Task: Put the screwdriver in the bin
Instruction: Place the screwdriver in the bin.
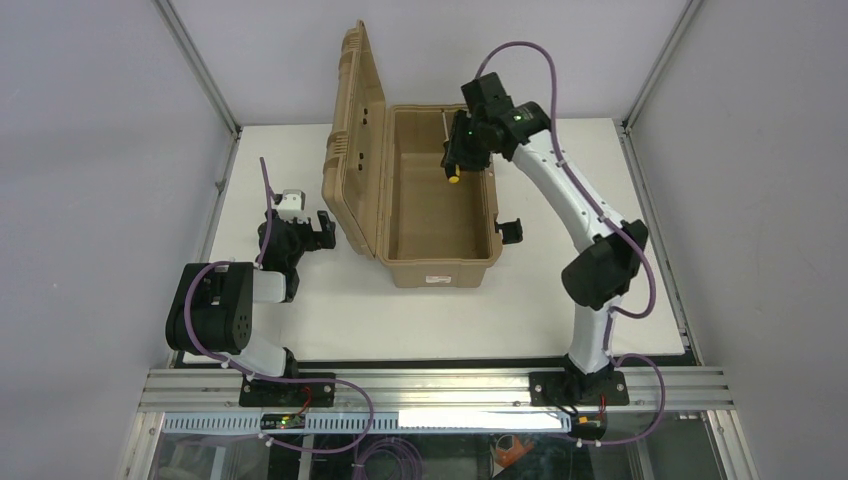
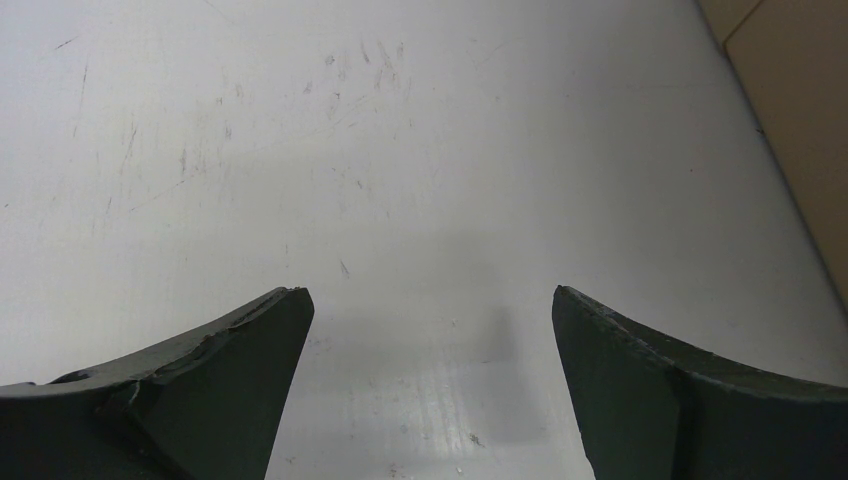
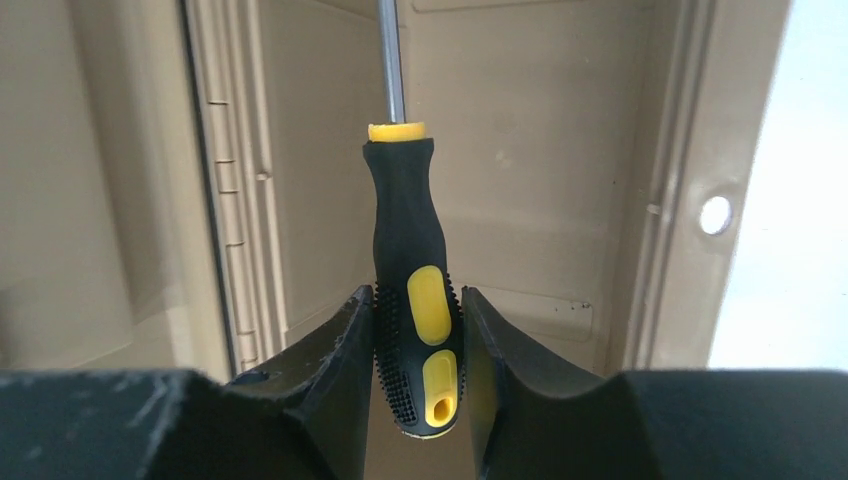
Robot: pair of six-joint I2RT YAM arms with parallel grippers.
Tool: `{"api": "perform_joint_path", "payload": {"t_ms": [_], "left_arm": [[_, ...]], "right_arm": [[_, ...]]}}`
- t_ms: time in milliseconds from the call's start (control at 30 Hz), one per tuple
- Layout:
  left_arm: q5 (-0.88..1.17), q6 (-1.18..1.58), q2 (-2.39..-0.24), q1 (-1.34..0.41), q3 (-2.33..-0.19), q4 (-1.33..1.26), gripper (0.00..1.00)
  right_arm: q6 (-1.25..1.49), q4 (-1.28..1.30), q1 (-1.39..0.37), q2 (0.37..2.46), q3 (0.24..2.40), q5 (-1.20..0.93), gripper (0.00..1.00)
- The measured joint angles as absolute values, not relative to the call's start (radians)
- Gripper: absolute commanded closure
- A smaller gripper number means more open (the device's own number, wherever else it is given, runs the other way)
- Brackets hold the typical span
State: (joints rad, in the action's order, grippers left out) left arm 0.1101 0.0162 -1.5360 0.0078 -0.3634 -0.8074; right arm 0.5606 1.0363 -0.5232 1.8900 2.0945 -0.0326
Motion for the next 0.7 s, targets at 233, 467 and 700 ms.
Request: {"api": "perform_joint_path", "payload": {"t_ms": [233, 467, 700], "left_arm": [[0.110, 0.016, -1.536, 0.008, -0.363, -0.807, 0.01], [0.110, 0.016, -1.536, 0.008, -0.363, -0.808, 0.01], [0.110, 0.016, -1.536, 0.008, -0.363, -0.808, 0.01]], "right_arm": [[0.573, 1.039, -0.601, 2.033, 2.123, 0.091, 1.00], [0.580, 1.032, -0.629, 2.162, 2.133, 0.165, 1.00], [0.583, 1.007, -0.630, 2.254, 2.133, 0.203, 1.00]]}}
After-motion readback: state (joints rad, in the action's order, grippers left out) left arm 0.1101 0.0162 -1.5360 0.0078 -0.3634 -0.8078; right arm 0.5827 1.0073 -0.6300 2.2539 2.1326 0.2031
